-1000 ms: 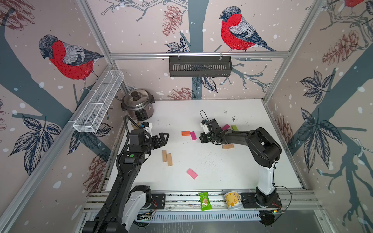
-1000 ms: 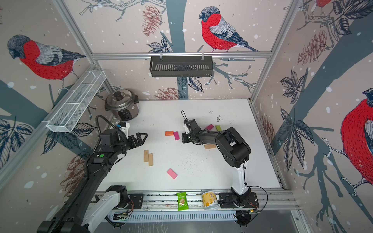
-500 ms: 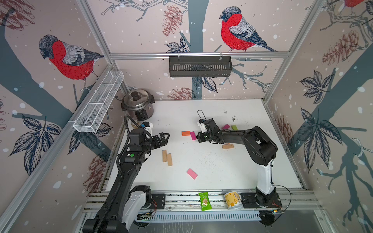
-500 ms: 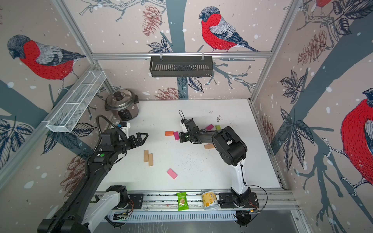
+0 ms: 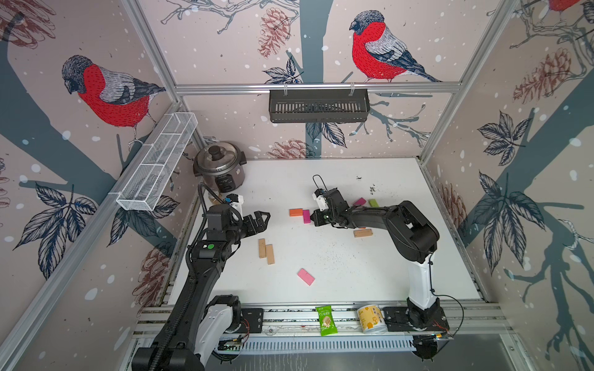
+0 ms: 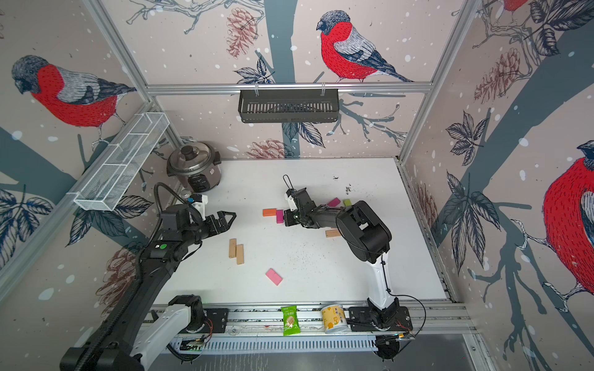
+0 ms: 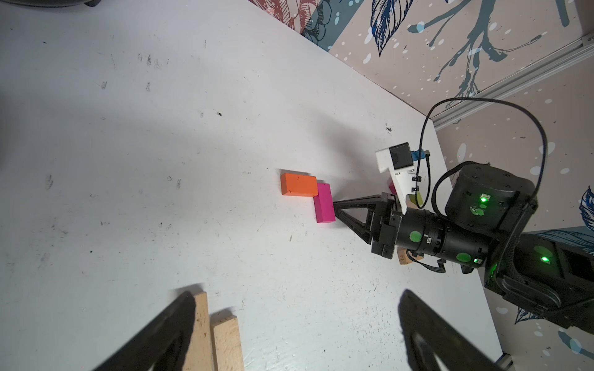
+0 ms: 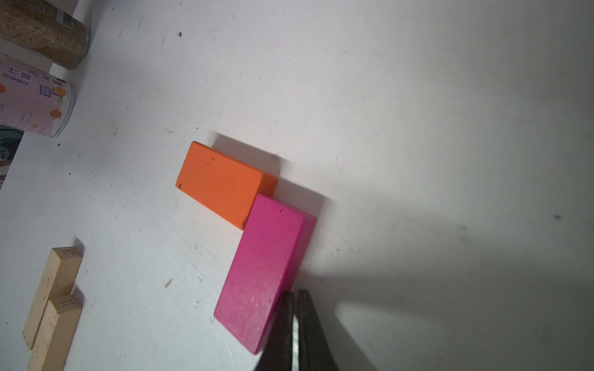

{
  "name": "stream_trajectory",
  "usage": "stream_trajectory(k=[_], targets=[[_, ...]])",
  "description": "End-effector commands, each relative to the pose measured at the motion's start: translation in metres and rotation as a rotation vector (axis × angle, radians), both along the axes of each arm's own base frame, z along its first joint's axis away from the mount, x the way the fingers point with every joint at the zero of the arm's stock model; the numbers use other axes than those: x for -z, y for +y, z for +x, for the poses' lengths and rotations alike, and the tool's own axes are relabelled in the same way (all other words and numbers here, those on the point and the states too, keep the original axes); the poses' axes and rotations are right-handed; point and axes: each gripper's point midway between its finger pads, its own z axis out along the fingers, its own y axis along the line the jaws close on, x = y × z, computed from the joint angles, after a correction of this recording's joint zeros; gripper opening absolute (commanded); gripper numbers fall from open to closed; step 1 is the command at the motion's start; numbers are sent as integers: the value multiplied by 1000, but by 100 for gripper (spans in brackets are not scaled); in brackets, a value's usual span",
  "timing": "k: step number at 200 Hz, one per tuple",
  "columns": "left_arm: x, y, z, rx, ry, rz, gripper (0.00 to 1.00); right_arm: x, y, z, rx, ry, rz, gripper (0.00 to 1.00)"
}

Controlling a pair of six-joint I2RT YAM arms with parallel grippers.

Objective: Assemble the letter p with building blocks
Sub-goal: Assemble the building block at the center of the board.

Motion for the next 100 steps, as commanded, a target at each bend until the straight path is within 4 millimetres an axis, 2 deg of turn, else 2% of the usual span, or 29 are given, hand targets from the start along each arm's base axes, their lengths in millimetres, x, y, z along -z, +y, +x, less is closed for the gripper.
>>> stream_trajectory(k=[1,56,100], targets=[[-8,-2,4,11,-36,-4,97,19,-10,-10,8,60,-67,10],[-8,-2,3,13,-37,-5,97,22,-17,-4,39,60,-85,11],[-8,-2,3,11,-38,-4,97,15,-24,2,74,35,-104,16]])
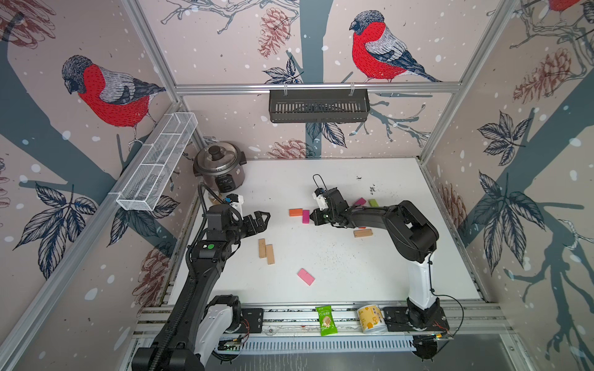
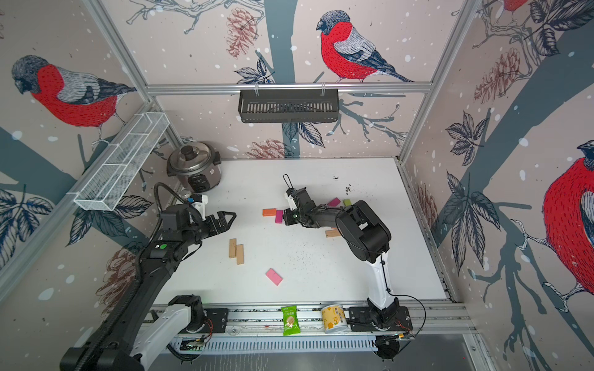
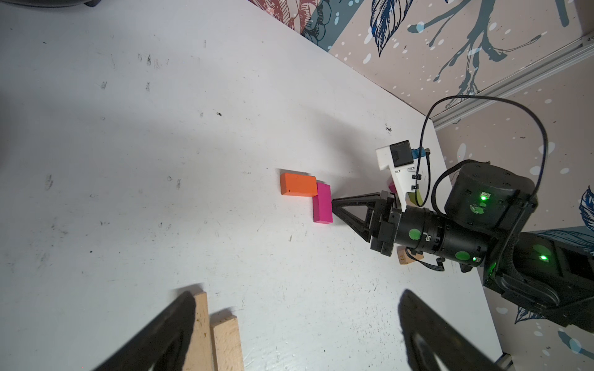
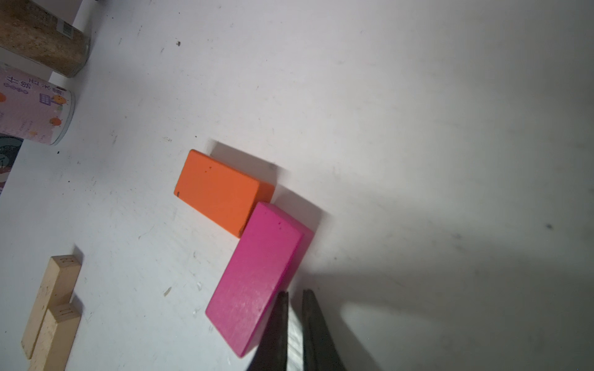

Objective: Assemble the letter p with building blocks
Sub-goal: Assemble the building block at the center of the board.

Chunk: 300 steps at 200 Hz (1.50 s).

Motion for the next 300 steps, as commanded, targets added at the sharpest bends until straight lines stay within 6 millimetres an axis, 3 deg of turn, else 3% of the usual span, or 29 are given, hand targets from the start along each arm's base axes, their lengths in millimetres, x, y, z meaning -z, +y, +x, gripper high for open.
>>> stream_trajectory(k=[1,147,191,220,242,279,300], targets=[[-9,-2,3,12,-39,-5,97,17,-21,-3,49,45,-100,16],[-10,-3,3,22,-47,-8,97,41,-19,5,60,83,-121,16],[-11,-3,3,20,-48,-8,97,33,-25,10,86,66,-116,16],[-12,-3,2,17,-51,-8,97,10,-36,14,118,31,-85,16],[-12,-2,2,12,-53,-6,97,-3,-36,0,111,21,-88,16],[-14,-1,1,9,-59,-5,97,6,-21,-48,50,47,-122,18],[-13,-2,1,11,-58,-4,97,9,-14,-60,36,53,-143,19]])
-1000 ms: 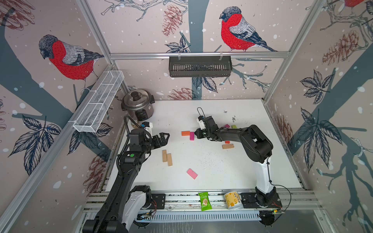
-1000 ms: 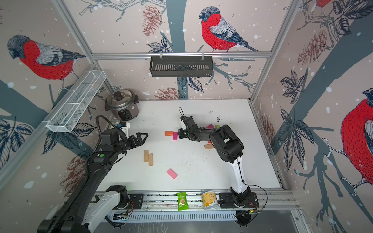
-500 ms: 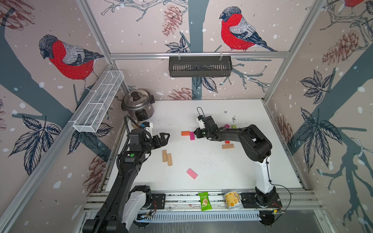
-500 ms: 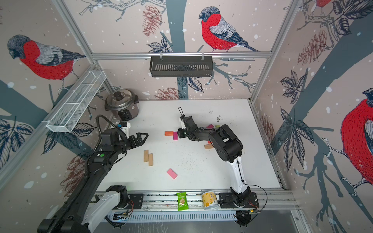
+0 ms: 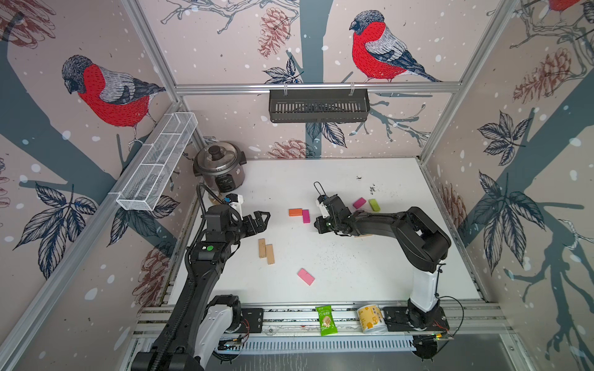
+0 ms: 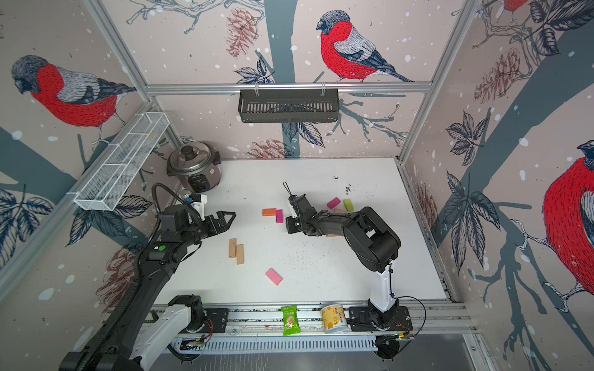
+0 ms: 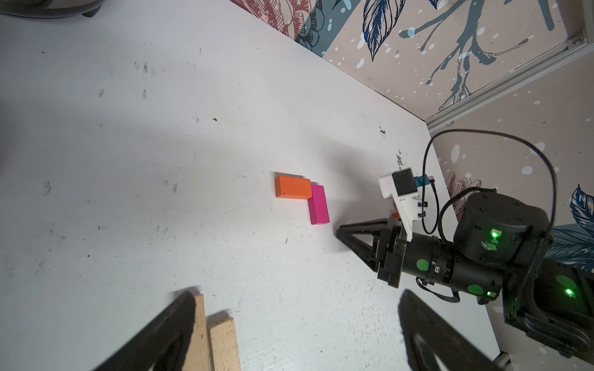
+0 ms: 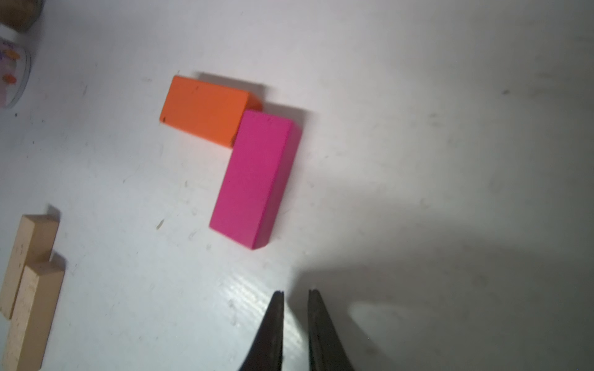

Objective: Assemble the letter p with building blocks
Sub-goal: Assemble the building block at the center of the board.

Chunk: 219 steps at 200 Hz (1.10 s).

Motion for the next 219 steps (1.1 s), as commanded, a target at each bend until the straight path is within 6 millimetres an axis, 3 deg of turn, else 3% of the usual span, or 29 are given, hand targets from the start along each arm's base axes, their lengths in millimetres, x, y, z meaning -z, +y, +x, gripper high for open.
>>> stream_trajectory(k=[1,80,219], targets=[[-7,-1,3,6,-34,0,97,9,-4,-12,24,30,-52,19],[-5,1,3,0,-31,5,97,29,5,-2,17,39,-92,23],[-6,0,3,3,-34,3,97,29,0,2,30,42,-94,23]])
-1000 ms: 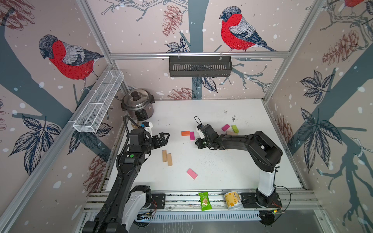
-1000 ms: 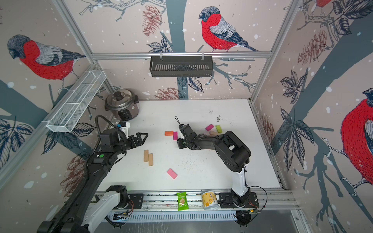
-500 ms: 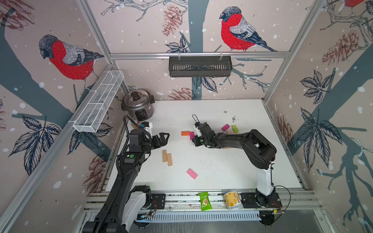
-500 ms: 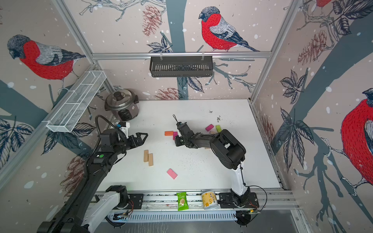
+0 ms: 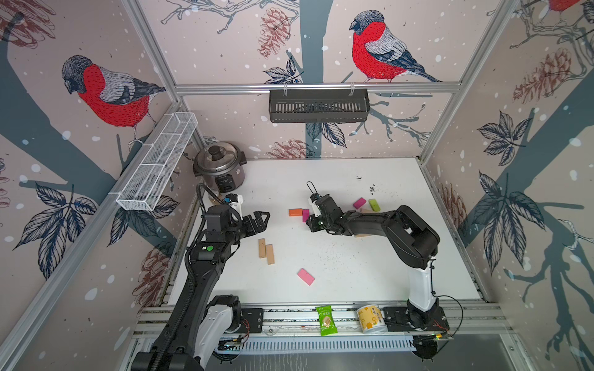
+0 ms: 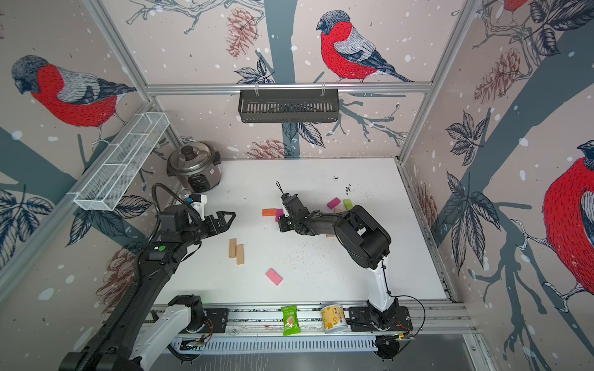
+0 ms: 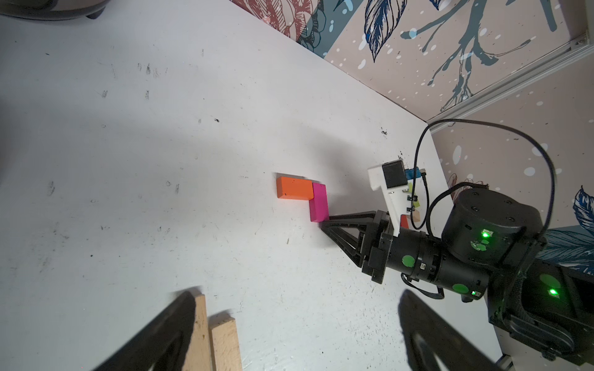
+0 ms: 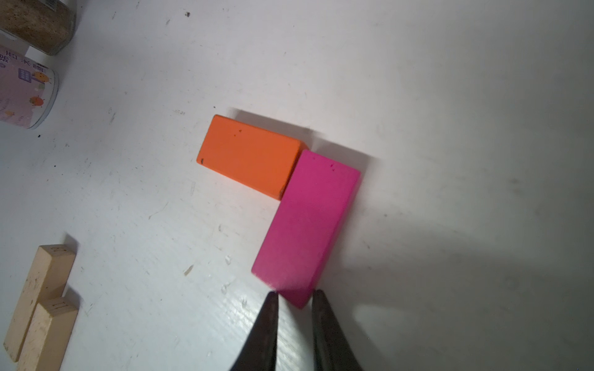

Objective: Assemble the letter p with building blocks
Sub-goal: Assemble the building block at the center of the board.

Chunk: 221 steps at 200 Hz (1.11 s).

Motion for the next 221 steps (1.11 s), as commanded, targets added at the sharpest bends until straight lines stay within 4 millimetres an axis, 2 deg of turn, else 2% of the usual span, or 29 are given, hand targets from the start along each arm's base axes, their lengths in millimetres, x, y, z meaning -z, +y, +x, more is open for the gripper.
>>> stream_trajectory(k=[1,33,57,77,118,173,221], targets=[[-6,-1,3,9,-33,0,97,26,-24,-16,18,85,-119,23],[-6,-1,3,7,-32,0,97,20,-22,-17,1,87,-85,28],[-6,-1,3,8,-33,0,97,1,-18,-21,-23,58,-23,32],[-7,-1,3,10,-35,0,97,-9,-28,-15,16,27,-4,35],[-9,-2,3,13,-43,-3,97,19,-54,7,104,109,-22,25],[-9,-2,2,14,-42,-5,97,43,-43,14,80,134,-69,22],[-8,-2,3,15,-39,-5,97,47,-35,19,60,133,-82,22]])
